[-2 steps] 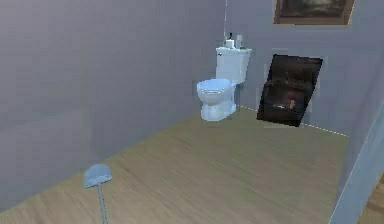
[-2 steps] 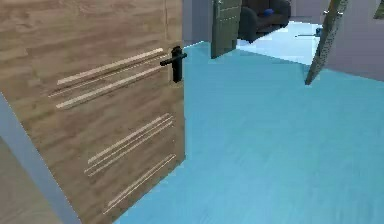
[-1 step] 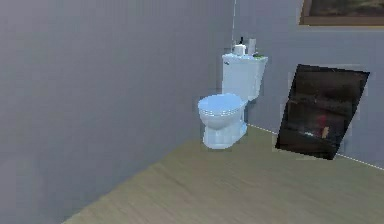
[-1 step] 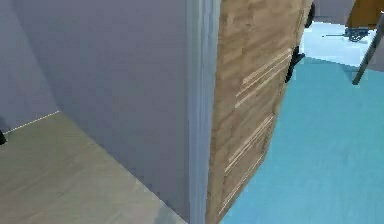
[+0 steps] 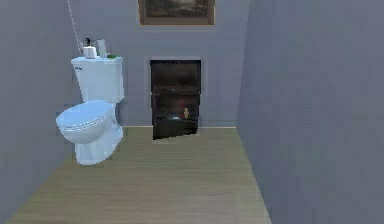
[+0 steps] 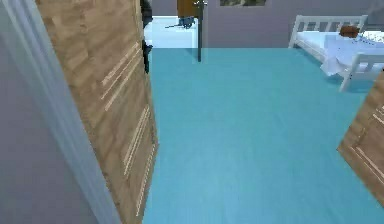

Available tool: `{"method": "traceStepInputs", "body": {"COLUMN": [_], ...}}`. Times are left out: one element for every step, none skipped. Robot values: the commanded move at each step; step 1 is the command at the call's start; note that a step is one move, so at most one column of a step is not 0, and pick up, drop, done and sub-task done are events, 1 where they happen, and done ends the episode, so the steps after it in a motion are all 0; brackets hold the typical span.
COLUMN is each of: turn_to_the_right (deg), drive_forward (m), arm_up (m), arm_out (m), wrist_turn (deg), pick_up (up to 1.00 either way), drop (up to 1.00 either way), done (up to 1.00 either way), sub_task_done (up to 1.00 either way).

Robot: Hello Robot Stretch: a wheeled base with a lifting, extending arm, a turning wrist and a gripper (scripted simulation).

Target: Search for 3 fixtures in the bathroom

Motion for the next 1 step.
{"method": "traceStepInputs", "body": {"turn_to_the_right": [0.0], "drive_forward": [1.00], "arm_up": [0.00], "arm_out": [0.00], "wrist_turn": [0.0], "pick_up": [0.00], "drop": [0.00], "done": [0.00], "sub_task_done": [0.00]}}
